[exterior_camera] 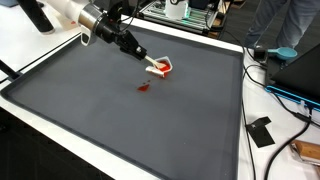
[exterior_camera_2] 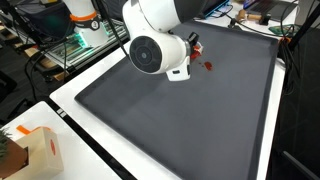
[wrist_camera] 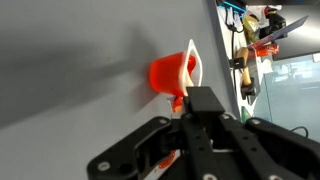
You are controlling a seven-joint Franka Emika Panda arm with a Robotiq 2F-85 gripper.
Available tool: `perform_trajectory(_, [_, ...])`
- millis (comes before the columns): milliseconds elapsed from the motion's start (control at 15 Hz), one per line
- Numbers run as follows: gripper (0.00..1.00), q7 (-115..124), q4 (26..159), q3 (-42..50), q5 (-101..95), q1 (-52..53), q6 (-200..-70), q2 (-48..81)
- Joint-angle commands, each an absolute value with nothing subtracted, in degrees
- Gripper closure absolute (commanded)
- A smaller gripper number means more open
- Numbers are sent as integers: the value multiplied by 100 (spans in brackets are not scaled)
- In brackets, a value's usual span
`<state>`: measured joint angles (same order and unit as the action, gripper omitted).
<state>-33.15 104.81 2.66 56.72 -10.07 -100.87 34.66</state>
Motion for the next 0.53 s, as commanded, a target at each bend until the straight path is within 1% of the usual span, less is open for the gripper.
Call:
perform_trajectory(0, [97, -3335, 10434, 209, 5711, -1126, -9908, 3529])
perform_trajectory(467, [97, -3586, 10411, 222, 5913, -1364, -9527, 3638])
